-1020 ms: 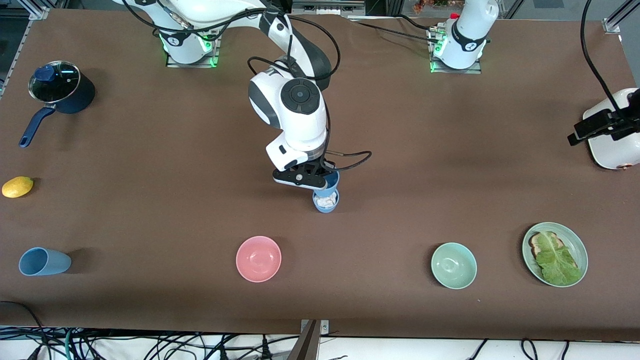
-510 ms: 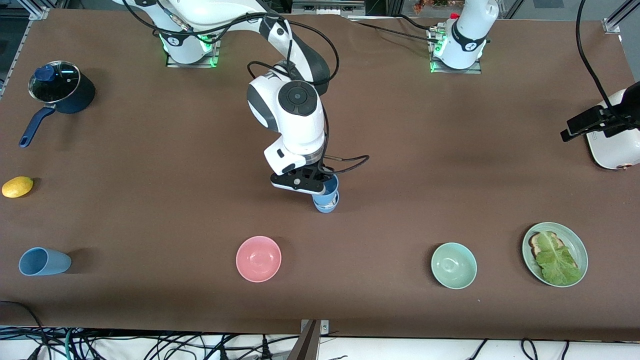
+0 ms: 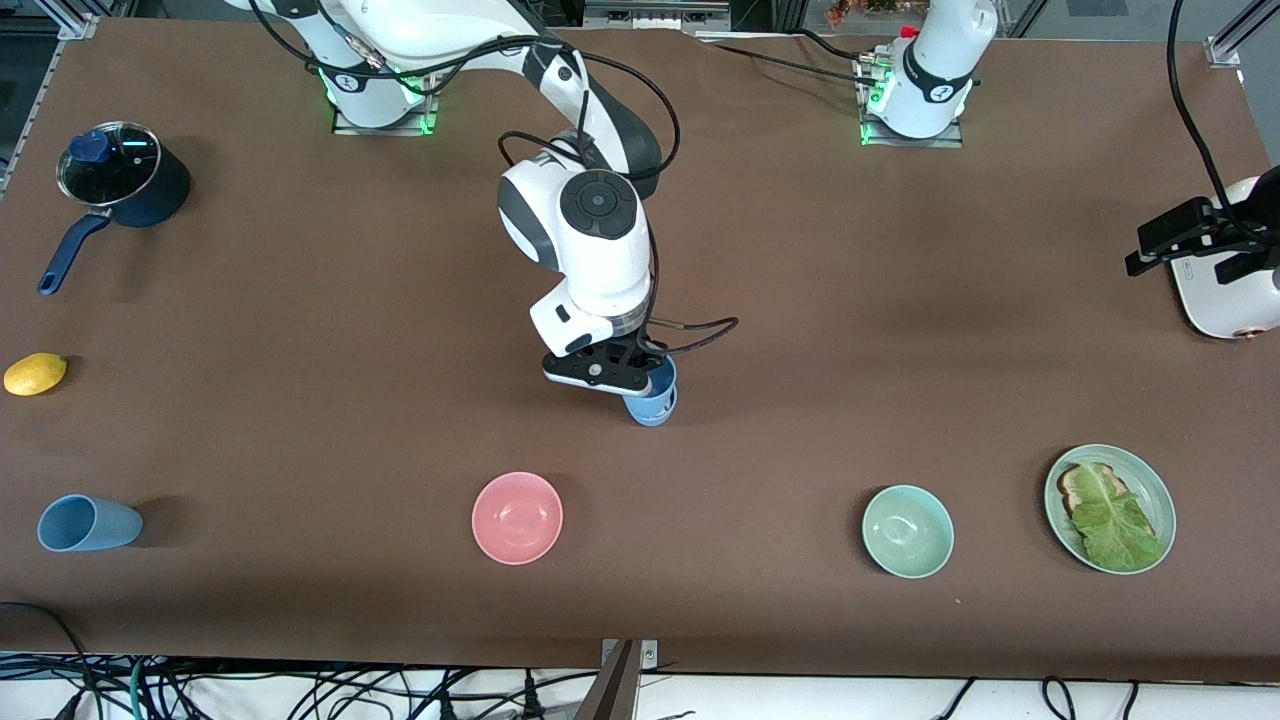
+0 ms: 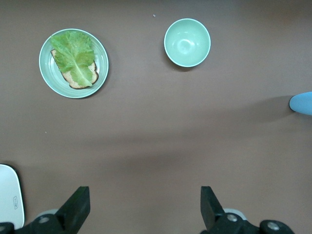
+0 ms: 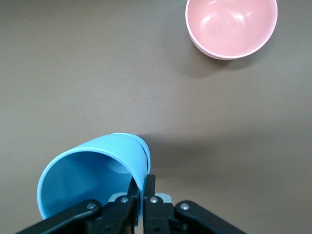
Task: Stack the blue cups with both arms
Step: 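Press the blue cup down over the tissue cup with the right gripper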
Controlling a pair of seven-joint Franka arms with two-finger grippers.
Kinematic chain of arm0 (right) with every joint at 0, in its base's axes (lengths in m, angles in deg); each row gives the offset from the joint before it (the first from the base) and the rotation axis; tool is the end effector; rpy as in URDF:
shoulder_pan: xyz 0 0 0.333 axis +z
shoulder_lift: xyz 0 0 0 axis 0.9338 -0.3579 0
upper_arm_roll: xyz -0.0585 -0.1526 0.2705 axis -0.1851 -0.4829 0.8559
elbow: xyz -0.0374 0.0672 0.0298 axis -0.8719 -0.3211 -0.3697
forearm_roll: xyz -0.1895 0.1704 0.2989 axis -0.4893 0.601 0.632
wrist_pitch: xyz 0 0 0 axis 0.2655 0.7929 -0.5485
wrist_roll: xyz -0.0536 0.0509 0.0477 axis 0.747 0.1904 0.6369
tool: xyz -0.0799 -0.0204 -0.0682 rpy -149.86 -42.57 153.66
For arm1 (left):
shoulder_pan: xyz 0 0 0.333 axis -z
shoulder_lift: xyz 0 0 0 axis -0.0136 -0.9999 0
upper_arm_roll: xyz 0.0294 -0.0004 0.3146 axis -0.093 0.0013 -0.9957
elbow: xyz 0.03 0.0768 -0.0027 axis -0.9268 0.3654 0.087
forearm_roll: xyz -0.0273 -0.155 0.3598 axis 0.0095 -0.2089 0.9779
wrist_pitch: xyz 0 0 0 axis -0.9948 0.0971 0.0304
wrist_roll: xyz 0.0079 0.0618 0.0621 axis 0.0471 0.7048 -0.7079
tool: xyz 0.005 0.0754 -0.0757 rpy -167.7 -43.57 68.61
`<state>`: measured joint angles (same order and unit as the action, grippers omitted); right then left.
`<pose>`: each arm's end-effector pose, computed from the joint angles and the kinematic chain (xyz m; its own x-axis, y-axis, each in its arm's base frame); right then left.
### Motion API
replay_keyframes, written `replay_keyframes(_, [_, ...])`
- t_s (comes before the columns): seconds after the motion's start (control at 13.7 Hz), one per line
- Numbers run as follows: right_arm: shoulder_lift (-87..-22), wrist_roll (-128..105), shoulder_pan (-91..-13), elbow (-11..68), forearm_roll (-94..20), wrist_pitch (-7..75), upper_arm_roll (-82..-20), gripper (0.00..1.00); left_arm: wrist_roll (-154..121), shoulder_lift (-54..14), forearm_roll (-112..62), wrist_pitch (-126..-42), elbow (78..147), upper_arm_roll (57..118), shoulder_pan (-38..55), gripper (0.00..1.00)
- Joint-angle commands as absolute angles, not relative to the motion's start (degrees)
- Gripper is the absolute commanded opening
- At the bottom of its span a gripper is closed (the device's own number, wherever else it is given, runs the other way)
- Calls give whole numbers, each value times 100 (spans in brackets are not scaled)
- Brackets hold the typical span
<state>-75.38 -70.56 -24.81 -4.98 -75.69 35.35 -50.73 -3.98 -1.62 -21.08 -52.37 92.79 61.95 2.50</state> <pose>0.5853 0.5005 0.3595 0.9648 -0.2129 0.1541 -0.2083 -0.9770 -0.0461 0.5834 0.0272 0.6316 0.9989 -0.0433 -0.0179 -0.0419 -0.9966 0.0711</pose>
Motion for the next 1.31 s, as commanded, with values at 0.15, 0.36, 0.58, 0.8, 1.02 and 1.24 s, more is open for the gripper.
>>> replay_keyframes(0.15, [-7816, -7082, -2394, -747, -7688, 3596, -5126, 0, -242, 50, -2239, -5282, 9419, 6213, 274, 100])
replay_keyframes(0.36, [-7825, -7092, -2394, -738, -7688, 3622, -5117, 0, -216, 138, -2292, -5281, 9498, 6213, 309, 100])
replay_keyframes(0.58, [-7834, -7109, -2394, -729, -7688, 3640, -5117, 20, -295, 243, -2284, -5281, 9489, 6213, 292, 100])
replay_keyframes(0.8, [-7807, -7100, -2412, -729, -7679, 3631, -5117, 64, -295, 375, -2144, -5264, 9559, 6213, 274, 100])
replay_keyframes(1.02, [-7650, -7083, -2464, -729, -7644, 3500, -5108, 83, -304, 463, -1985, -5098, 9638, 6345, 300, 100])
replay_keyframes(1.24, [-7343, -7030, -2569, -729, -7618, 3166, -5082, 91, -374, 577, -1976, -5079, 9726, 6406, 300, 100])
